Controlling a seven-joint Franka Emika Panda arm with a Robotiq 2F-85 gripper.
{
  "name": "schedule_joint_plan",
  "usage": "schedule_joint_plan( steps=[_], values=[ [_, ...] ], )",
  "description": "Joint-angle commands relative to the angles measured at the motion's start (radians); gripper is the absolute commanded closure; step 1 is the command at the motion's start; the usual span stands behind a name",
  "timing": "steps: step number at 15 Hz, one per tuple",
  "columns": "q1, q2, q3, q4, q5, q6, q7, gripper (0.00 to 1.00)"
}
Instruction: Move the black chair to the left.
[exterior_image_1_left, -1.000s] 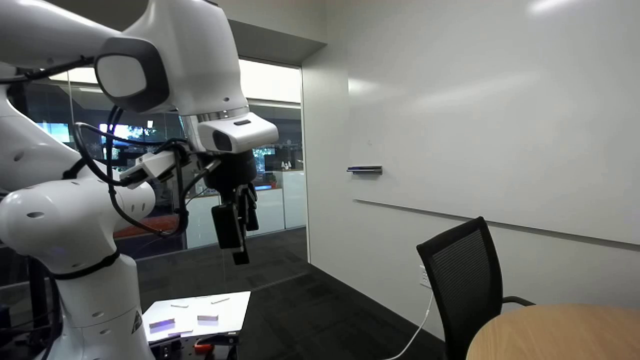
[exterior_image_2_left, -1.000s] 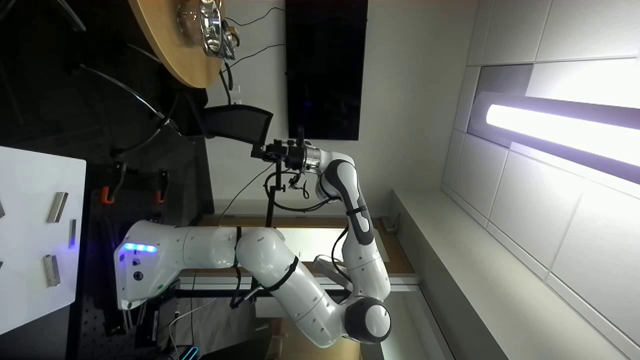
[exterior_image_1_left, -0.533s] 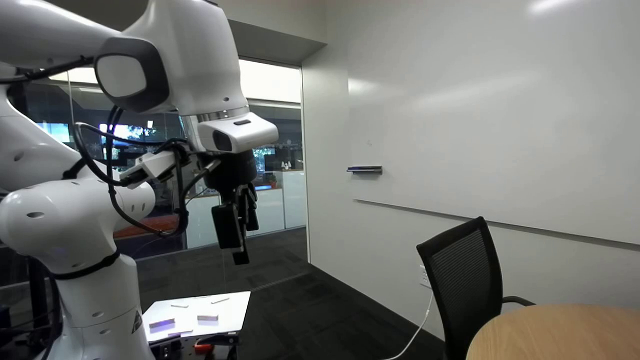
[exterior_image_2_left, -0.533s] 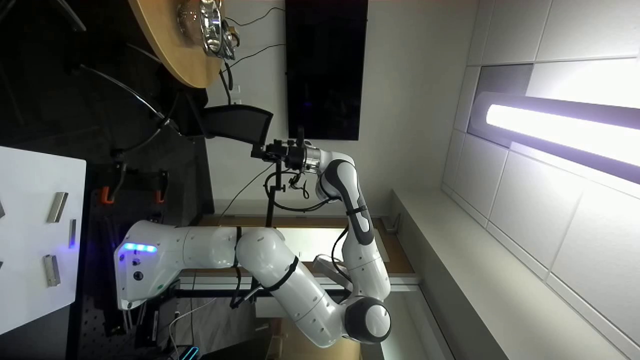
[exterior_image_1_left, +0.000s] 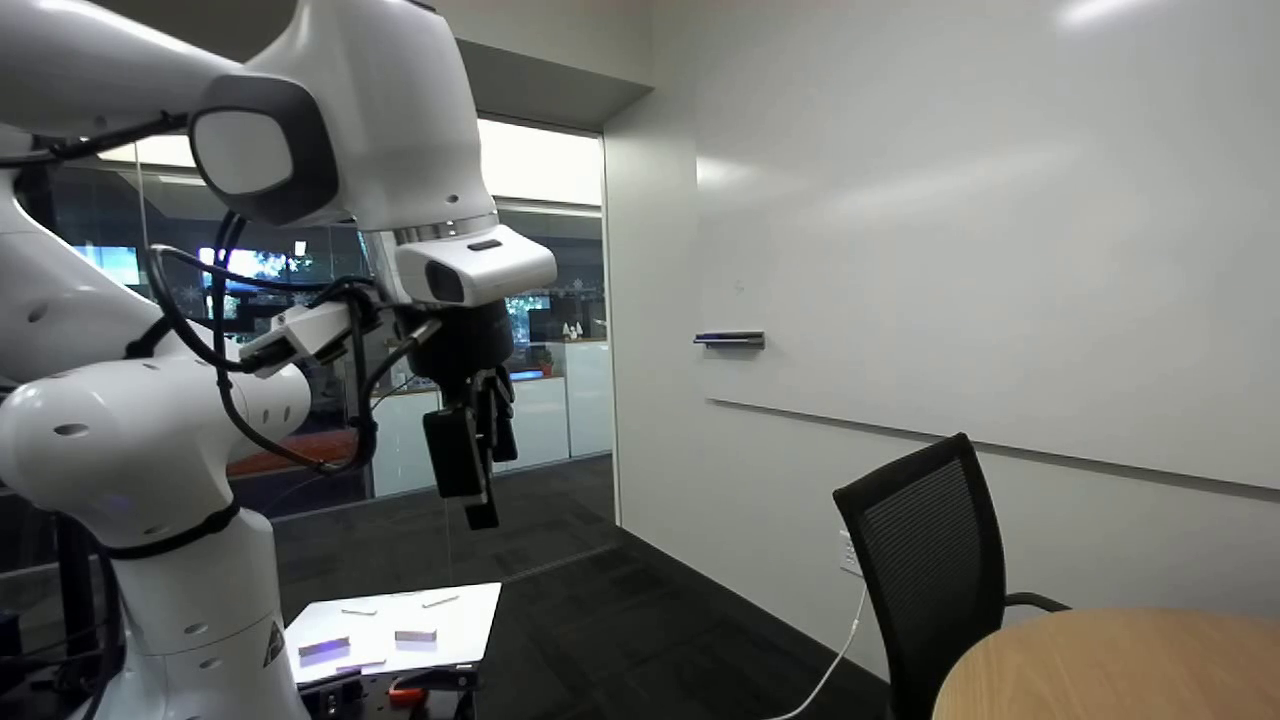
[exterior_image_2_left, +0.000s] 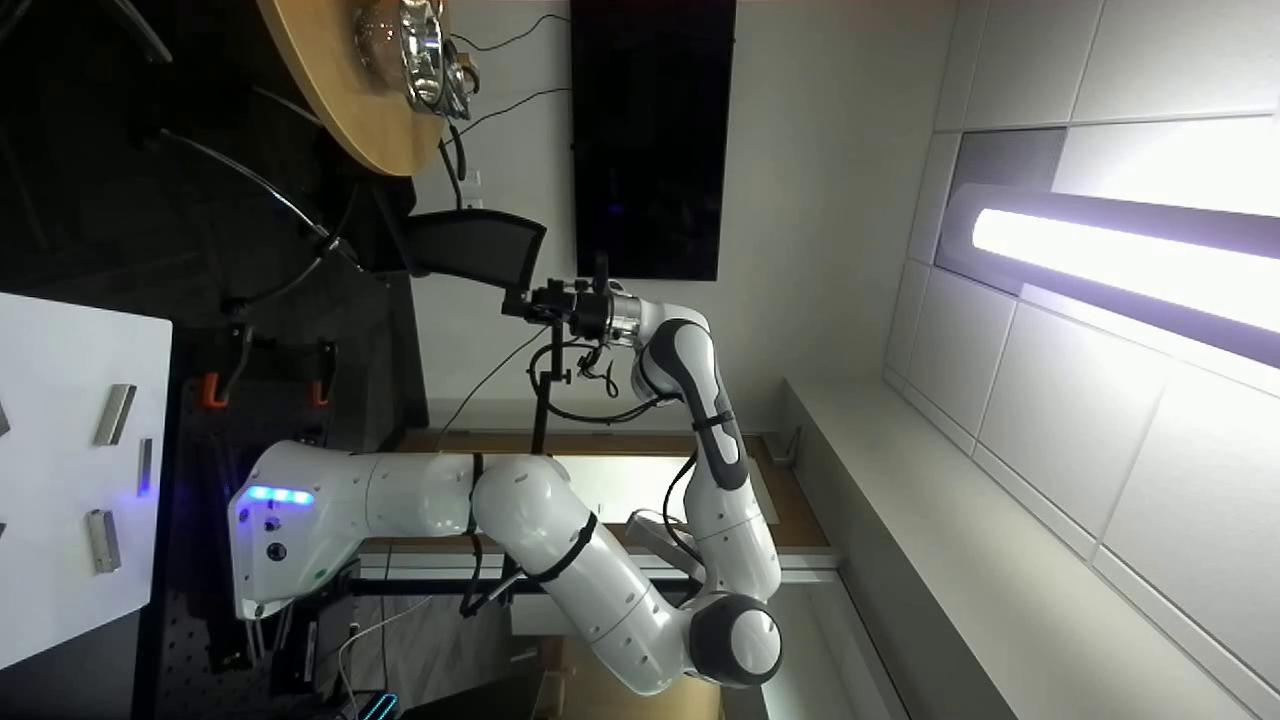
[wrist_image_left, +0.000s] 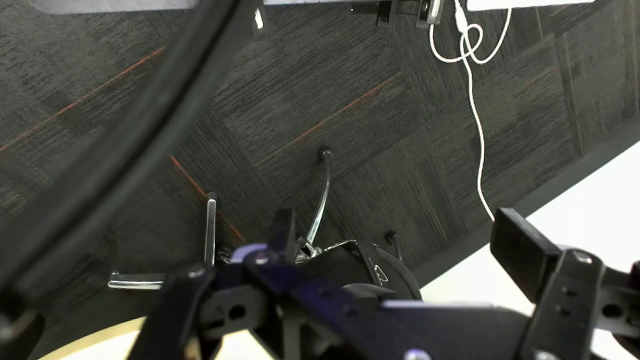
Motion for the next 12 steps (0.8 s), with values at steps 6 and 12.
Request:
schedule_joint_plan(
  steps=[6, 12],
  values=[
    [0.008, 0.025, 0.044, 0.031, 0.012, 0.029, -0.023, 0.0],
    [0.067, 0.096, 0.091, 0.134, 0.015, 0.099, -0.026, 0.0]
  ],
)
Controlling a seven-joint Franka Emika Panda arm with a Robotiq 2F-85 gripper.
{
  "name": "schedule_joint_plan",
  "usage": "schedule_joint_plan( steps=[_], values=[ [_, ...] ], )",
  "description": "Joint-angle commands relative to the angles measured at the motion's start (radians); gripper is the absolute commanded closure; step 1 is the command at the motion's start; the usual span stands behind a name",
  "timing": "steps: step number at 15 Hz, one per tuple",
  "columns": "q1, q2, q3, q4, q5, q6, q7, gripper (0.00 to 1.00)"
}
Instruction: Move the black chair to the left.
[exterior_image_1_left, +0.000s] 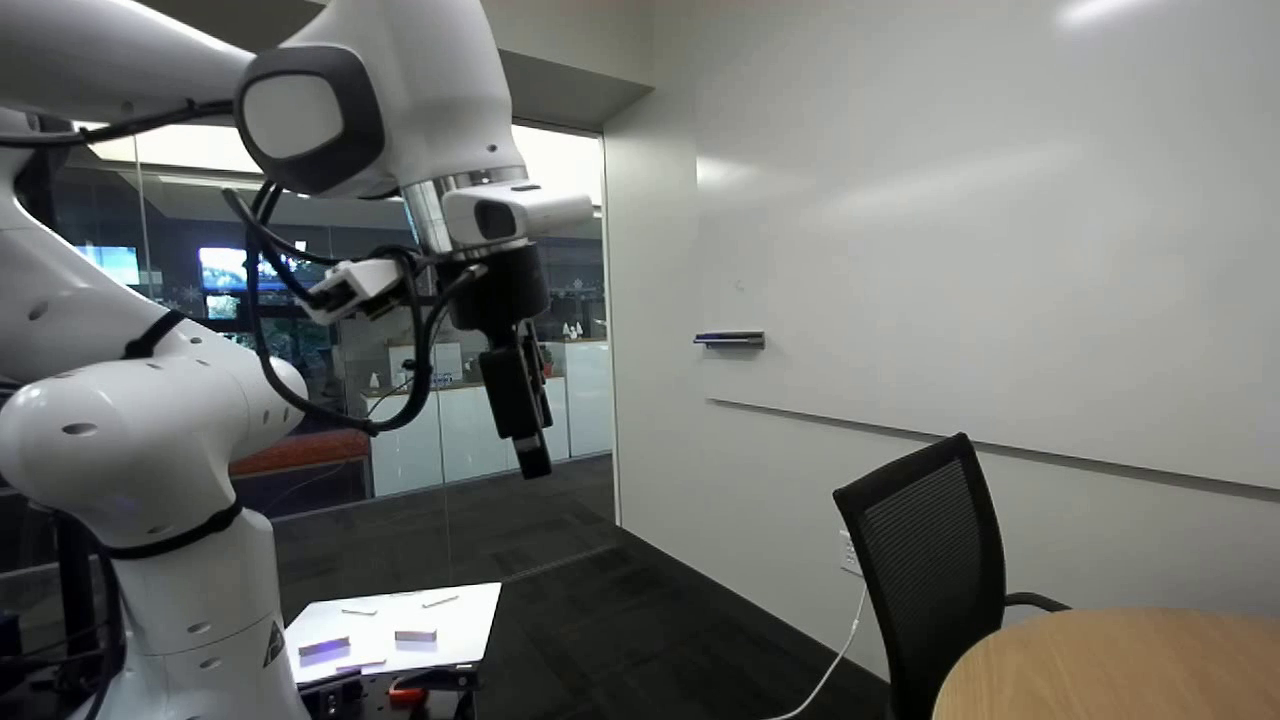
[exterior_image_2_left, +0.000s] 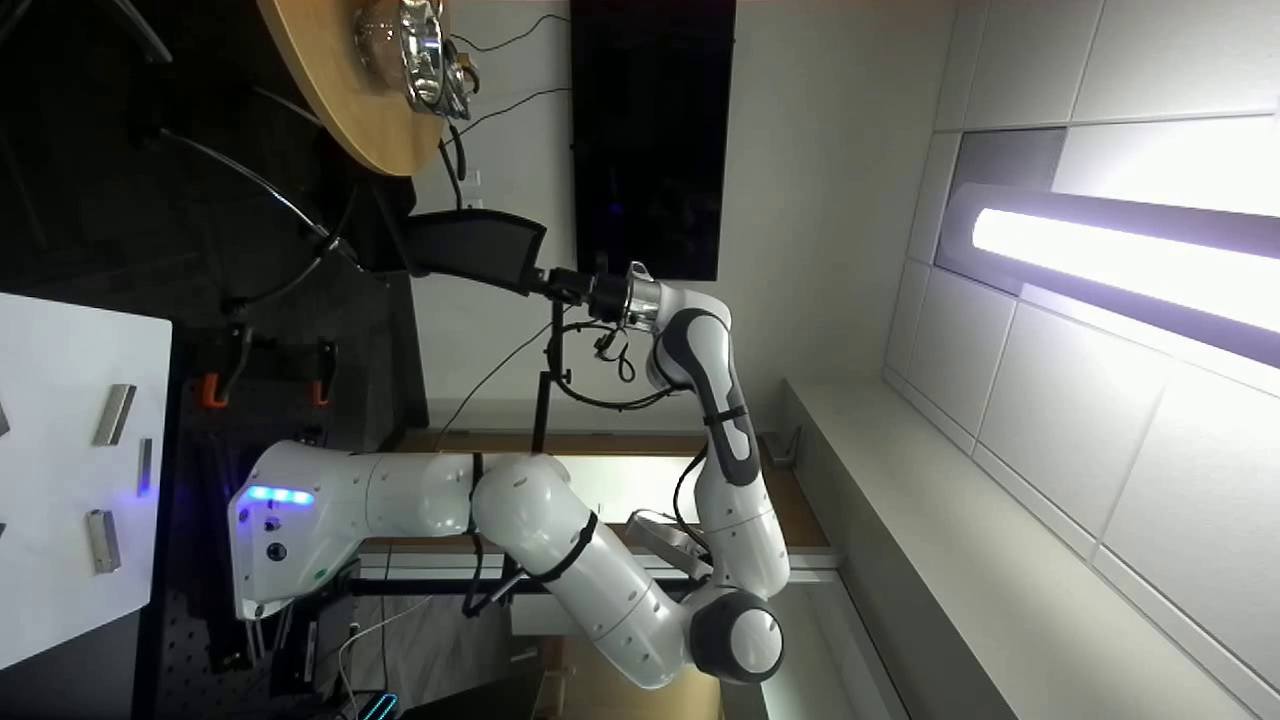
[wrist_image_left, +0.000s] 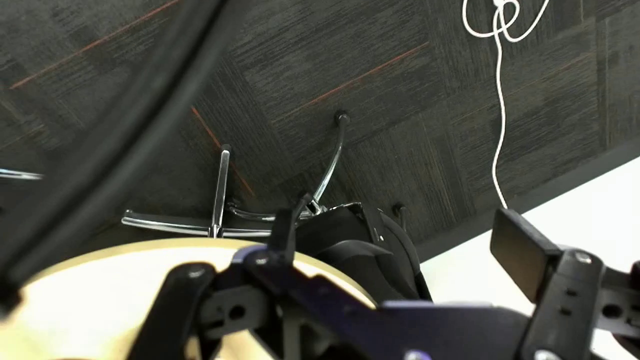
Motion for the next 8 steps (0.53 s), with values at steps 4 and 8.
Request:
schedule_joint_plan(
  steps=[4, 8],
  values=[
    [0.073, 0.176, 0.02, 0.184, 0.031, 0.081, -0.026, 0.0],
    [0.12, 0.295, 0.026, 0.299, 0.049, 0.086, -0.051, 0.0]
  ],
)
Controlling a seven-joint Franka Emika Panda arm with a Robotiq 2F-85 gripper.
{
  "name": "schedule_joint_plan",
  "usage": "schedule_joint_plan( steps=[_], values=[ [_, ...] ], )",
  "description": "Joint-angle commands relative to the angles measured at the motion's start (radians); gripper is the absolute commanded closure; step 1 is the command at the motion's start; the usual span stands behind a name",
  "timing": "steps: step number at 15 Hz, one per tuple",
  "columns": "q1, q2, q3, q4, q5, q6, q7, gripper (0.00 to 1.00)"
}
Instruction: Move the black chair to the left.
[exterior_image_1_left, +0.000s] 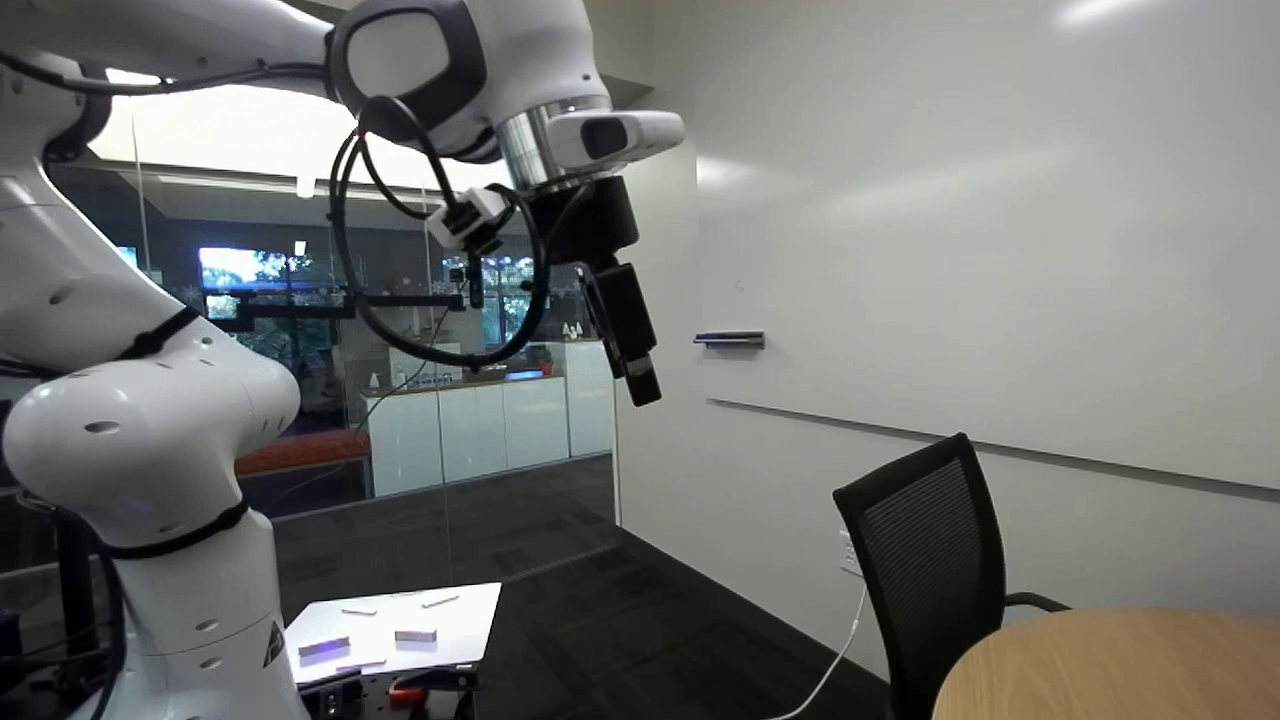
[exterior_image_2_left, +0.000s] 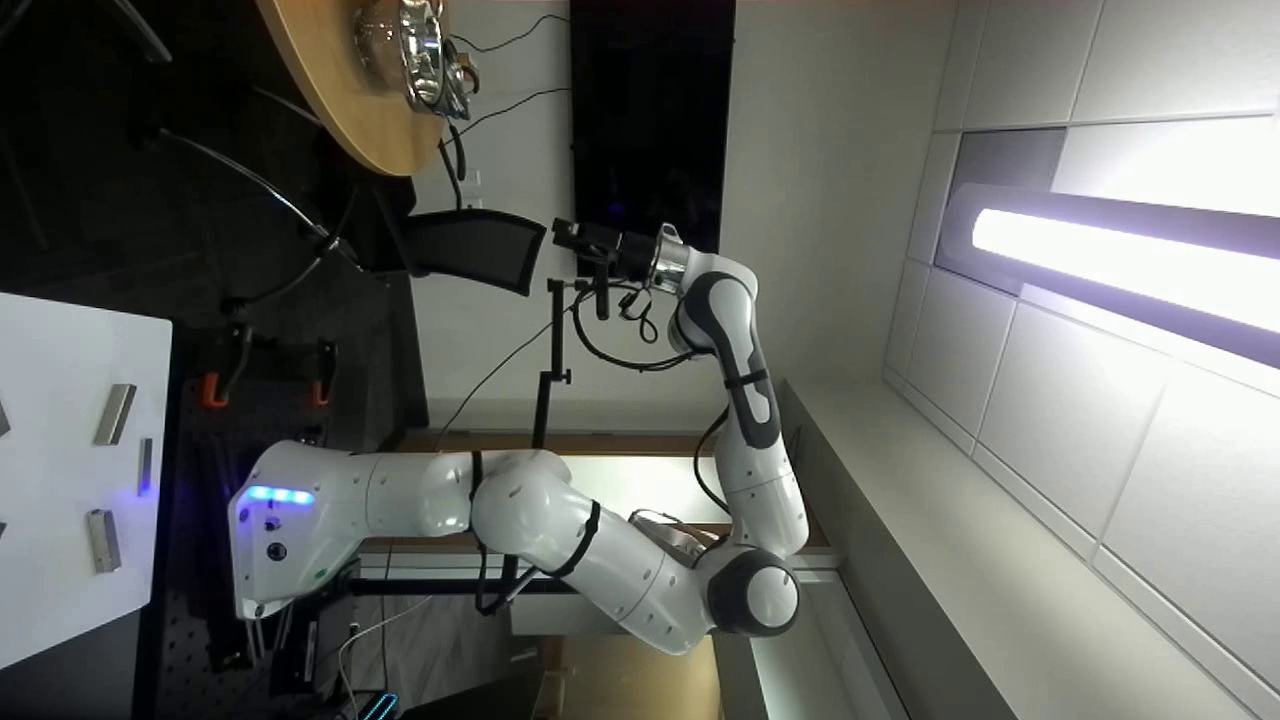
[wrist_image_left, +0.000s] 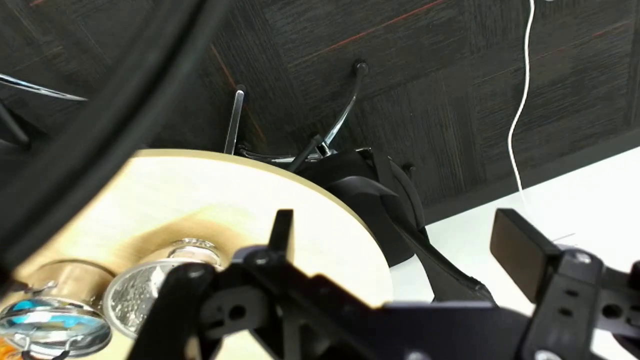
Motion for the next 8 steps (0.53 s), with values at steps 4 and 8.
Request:
schedule_joint_plan(
  steps=[4, 8],
  values=[
    [0.061, 0.229, 0.041, 0.214, 0.076, -0.023, -0.105, 0.0],
    [0.08, 0.319, 0.076, 0.292, 0.135, -0.03, -0.154, 0.0]
  ],
)
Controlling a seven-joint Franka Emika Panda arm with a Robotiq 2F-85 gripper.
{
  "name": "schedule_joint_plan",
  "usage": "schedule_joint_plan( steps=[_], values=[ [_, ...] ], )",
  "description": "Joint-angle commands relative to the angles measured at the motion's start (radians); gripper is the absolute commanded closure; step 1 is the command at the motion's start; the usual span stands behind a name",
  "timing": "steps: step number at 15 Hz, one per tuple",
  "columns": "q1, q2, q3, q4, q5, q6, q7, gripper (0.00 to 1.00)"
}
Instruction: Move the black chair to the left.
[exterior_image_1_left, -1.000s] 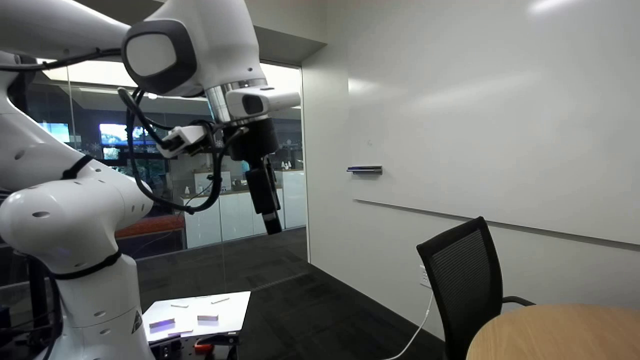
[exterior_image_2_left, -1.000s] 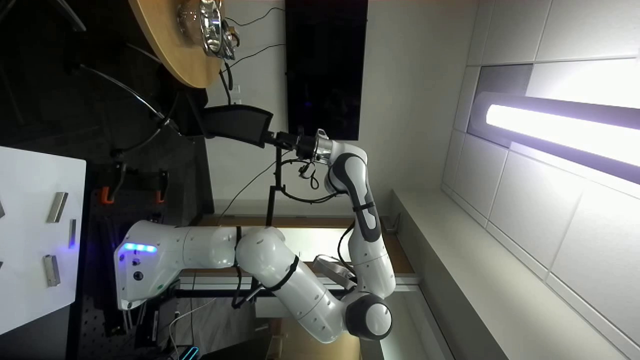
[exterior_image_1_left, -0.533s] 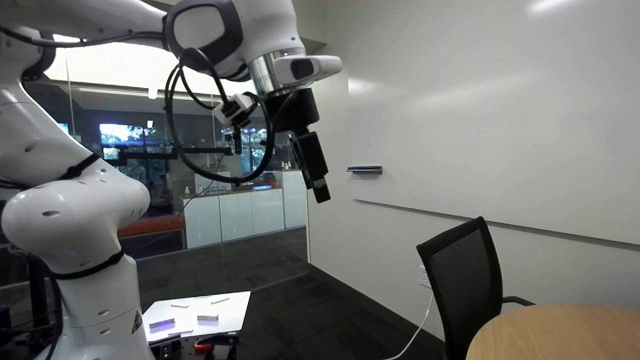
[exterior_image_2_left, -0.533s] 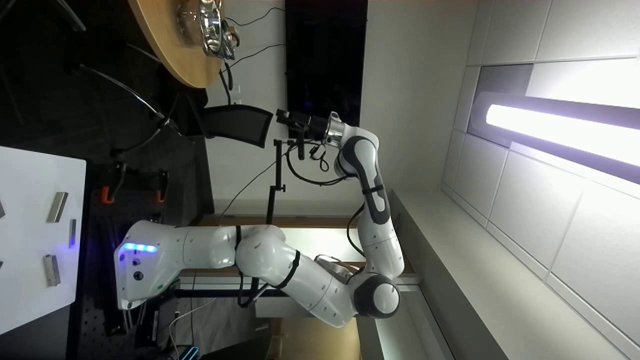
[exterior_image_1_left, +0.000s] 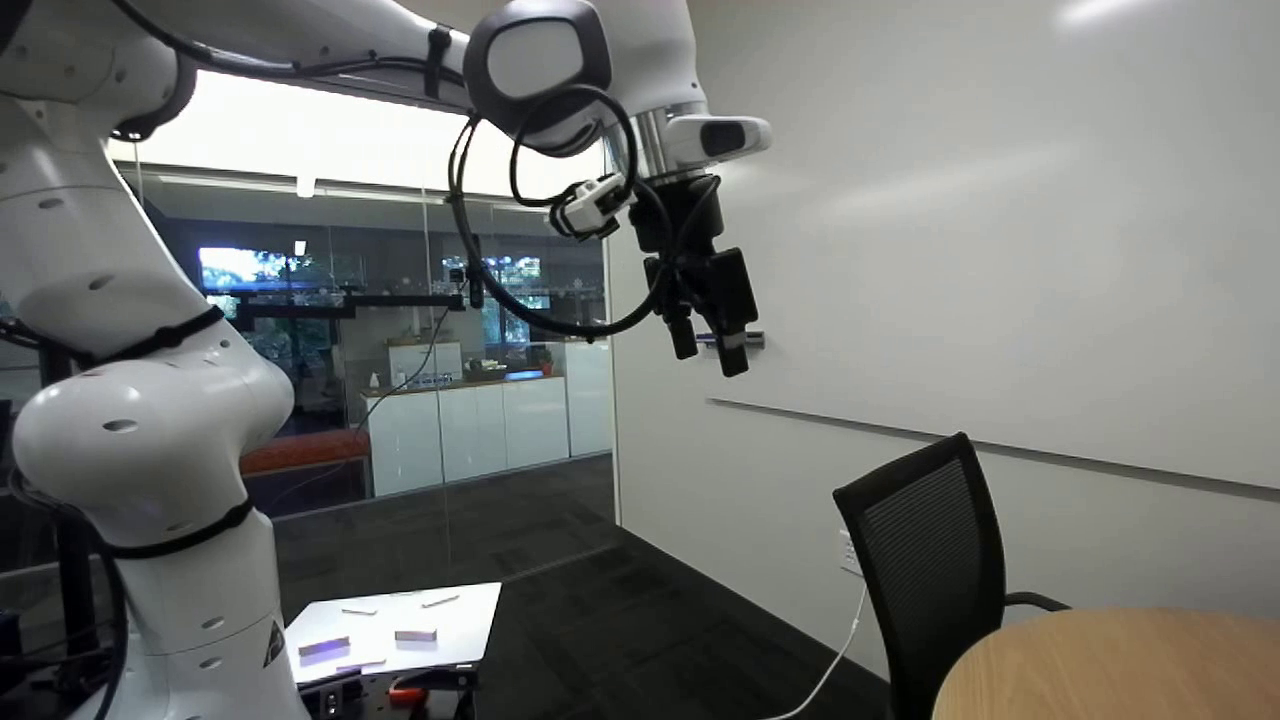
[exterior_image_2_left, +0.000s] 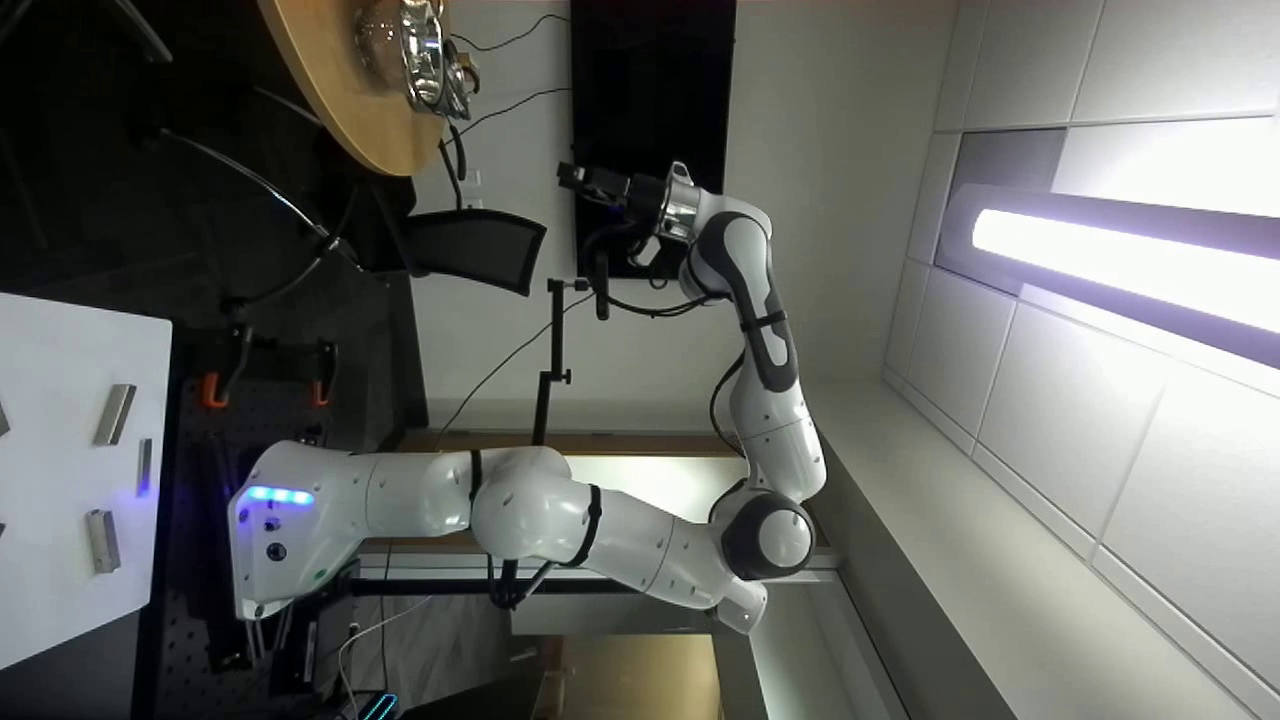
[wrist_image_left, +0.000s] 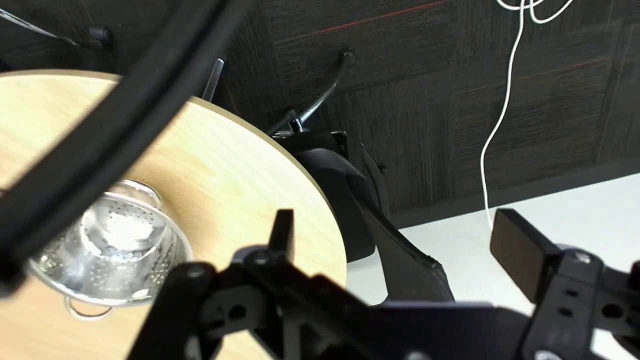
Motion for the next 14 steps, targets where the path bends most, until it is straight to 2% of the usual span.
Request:
schedule_joint_plan(
  steps=[1, 10, 14],
  values=[
    [-0.026, 0.027, 0.037, 0.021, 0.027, -0.003, -0.02, 0.0],
    [-0.043, 0.053, 0.05, 0.028, 0.035, 0.014, -0.004, 0.0],
    [-0.029, 0.123, 0.079, 0.106, 0.023, 0.006, -0.02, 0.0]
  ],
)
